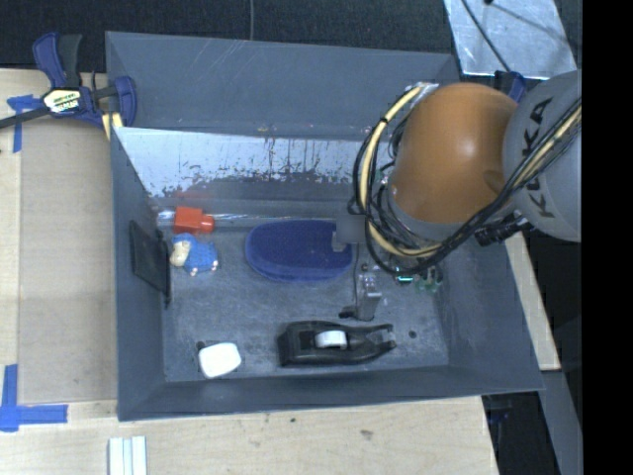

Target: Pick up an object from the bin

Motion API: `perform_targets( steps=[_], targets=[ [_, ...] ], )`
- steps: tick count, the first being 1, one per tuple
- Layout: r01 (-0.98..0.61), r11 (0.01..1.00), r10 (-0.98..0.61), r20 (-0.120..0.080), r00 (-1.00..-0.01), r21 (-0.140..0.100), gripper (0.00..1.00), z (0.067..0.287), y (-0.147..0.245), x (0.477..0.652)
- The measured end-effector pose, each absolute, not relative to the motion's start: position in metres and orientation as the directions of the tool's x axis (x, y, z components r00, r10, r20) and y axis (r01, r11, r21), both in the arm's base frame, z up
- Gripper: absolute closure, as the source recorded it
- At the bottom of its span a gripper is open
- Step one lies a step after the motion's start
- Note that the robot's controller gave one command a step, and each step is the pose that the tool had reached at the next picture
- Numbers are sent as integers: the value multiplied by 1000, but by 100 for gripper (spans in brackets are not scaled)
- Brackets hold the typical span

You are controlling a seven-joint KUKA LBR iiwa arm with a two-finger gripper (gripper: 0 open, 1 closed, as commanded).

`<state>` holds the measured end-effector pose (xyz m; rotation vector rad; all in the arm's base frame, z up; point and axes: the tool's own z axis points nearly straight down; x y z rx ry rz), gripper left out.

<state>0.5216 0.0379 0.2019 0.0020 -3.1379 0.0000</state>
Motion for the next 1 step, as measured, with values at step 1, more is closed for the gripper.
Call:
perform_targets(
  steps=[1],
  targets=[
    [-51,999,-51,0,-999,-1,0,131,30,568]
  ],
)
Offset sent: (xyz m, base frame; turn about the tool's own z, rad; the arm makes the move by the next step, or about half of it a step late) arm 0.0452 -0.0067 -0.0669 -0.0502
